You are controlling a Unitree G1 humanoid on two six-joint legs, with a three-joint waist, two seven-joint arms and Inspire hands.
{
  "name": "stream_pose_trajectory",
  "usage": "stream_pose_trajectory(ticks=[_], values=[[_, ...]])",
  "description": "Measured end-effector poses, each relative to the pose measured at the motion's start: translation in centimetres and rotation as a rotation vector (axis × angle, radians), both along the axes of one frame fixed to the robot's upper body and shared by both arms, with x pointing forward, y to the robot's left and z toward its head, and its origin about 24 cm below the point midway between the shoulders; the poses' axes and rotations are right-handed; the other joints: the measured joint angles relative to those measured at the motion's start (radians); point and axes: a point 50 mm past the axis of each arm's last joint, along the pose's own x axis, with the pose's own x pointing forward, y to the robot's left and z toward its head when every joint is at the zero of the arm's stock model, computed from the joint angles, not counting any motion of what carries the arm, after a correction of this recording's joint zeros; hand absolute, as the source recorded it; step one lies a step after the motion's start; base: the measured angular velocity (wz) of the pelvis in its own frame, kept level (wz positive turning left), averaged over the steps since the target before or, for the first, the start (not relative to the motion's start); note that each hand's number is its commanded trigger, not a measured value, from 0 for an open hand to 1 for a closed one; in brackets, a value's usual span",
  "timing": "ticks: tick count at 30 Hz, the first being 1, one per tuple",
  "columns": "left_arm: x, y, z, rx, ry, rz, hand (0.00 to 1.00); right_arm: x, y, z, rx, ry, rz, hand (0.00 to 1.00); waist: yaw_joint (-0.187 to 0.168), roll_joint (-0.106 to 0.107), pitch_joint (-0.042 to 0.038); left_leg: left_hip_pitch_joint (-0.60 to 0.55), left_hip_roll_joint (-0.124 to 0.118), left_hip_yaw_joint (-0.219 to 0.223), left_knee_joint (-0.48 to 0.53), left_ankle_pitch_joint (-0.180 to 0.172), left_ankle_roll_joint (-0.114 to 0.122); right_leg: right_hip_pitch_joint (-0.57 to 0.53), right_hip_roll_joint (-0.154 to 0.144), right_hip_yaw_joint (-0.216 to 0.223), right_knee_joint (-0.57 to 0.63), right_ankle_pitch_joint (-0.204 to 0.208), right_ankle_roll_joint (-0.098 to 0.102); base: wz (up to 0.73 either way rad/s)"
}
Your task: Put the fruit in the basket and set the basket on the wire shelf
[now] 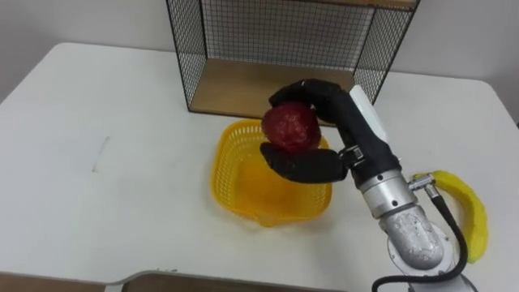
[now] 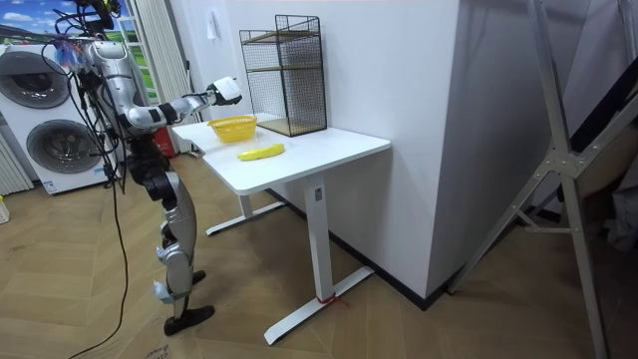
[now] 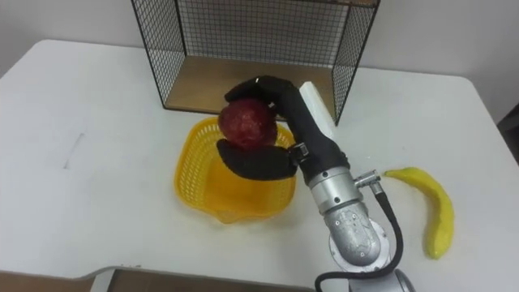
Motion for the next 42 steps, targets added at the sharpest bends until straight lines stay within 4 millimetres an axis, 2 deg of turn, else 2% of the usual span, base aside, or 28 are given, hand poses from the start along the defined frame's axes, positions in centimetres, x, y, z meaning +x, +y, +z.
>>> stream_pose_trajectory(ticks=[7, 12, 23, 28, 31, 35, 37, 42], values=[[0.1, 0.1, 0.0, 0.006, 0.001, 0.001, 0.0, 0.0, -0.1, -0.2, -0.002, 0.01, -0.003, 0.0, -0.007, 0.004, -0.004, 0.0, 0.0, -0.002, 0.002, 0.0, 0.0, 0.002, -0.001, -0.005, 0.0, 0.0, 0.0, 0.0], [-0.4, 0.1, 0.0, 0.006, 0.014, 0.005, 0.0, 0.0, -0.1, -0.2, -0.002, 0.009, -0.006, 0.0, -0.023, 0.005, -0.0122, 0.001, -0.001, -0.007, 0.004, 0.0, 0.0, 0.006, -0.001, -0.009, 0.0, 0.0, 0.0, 0.01], [-0.5, 0.1, 0.0, 0.007, 0.015, 0.006, 0.0, 0.1, -0.3, -0.3, -0.003, 0.017, -0.019, 0.0, -0.026, 0.0, -0.0142, 0.001, -0.001, -0.007, 0.013, 0.0, 0.0, 0.009, -0.001, -0.009, 0.003, 0.0, 0.0, 0.0], [-0.5, 0.1, 0.0, 0.014, 0.01, 0.012, 0.0, 0.2, -1.0, -0.1, -0.004, -0.002, -0.066, 0.0, -0.026, -0.002, -0.0119, -0.001, 0.0, -0.006, 0.02, 0.0, 0.0, 0.009, -0.001, -0.006, 0.005, 0.0, -0.001, 0.0], [-0.4, 0.2, 0.0, 0.017, 0.007, 0.011, 0.0, 0.4, -2.0, 0.2, -0.001, -0.025, -0.125, 0.0, -0.027, -0.007, -0.0081, 0.0, 0.0, -0.005, 0.018, 0.0, 0.0, 0.008, -0.001, -0.006, 0.006, 0.0, -0.001, 0.0], [-0.7, 0.4, 0.1, 0.023, 0.008, 0.037, 0.0, 0.5, -4.7, 1.6, 0.065, -0.099, -0.281, 0.0, -0.033, -0.013, -0.0078, -0.002, 0.0, -0.006, 0.018, 0.0, 0.0, 0.007, -0.001, -0.01, 0.005, 0.001, -0.001, 0.0], [-1.2, 0.6, 0.1, 0.03, 0.015, 0.057, 0.0, 0.6, -5.8, 2.7, 0.102, -0.161, -0.355, 0.0, -0.049, -0.013, -0.0077, -0.002, 0.0, -0.009, 0.018, 0.0, 0.0, 0.009, -0.001, -0.013, 0.004, 0.001, -0.001, 0.04], [-1.6, 0.9, 0.2, 0.042, 0.006, 0.092, 0.0, 0.5, -8.1, 3.9, 0.126, -0.26, -0.507, 0.0, -0.065, -0.011, -0.0067, 0.002, 0.0, -0.007, 0.012, 0.0, 0.0, 0.01, -0.001, -0.012, 0.004, 0.001, -0.001, 0.0]])
